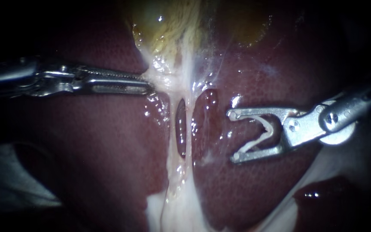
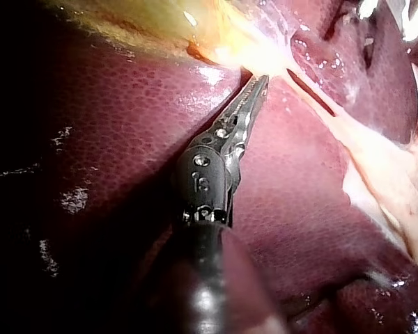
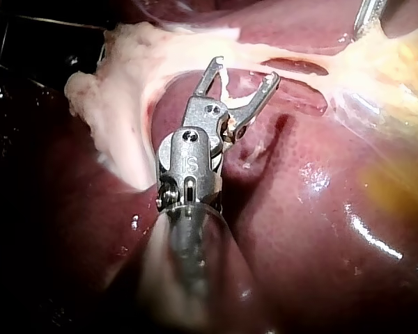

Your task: Grabbing gallbladder

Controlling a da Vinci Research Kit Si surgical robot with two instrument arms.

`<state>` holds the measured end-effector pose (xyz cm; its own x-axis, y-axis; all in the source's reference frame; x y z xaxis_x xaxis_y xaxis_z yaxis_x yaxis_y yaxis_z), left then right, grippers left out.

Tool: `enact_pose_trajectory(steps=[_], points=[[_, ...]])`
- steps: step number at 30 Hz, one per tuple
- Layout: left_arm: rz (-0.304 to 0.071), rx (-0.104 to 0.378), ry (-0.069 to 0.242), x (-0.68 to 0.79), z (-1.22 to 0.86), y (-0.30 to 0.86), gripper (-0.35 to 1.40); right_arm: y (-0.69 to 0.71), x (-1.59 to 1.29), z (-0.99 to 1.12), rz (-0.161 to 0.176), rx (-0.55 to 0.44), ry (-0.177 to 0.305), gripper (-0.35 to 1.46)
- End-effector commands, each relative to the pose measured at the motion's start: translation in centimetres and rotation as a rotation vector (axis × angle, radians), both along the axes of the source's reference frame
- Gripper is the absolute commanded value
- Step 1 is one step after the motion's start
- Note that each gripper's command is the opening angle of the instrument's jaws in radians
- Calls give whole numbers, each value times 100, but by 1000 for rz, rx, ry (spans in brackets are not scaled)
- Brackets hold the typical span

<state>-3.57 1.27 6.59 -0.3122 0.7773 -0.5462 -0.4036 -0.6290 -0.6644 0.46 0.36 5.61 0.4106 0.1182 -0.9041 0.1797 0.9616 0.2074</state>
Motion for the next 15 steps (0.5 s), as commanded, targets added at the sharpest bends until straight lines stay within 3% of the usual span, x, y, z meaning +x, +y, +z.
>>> enact_pose_trajectory(steps=[1, 7, 10, 15], points=[[4, 8, -3, 1, -4, -1, -35, 0, 0, 0, 0, 0, 0, 50], [9, 43, 13, 7, -35, 4, -35, 0, 0, 0, 0, 0, 0, 50], [14, 55, 6, 17, -51, 17, -35, 0, 0, 0, 0, 0, 0, 50], [-9, 55, 22, 43, -70, 39, -35, 0, 0, 0, 0, 0, 0, 50]])
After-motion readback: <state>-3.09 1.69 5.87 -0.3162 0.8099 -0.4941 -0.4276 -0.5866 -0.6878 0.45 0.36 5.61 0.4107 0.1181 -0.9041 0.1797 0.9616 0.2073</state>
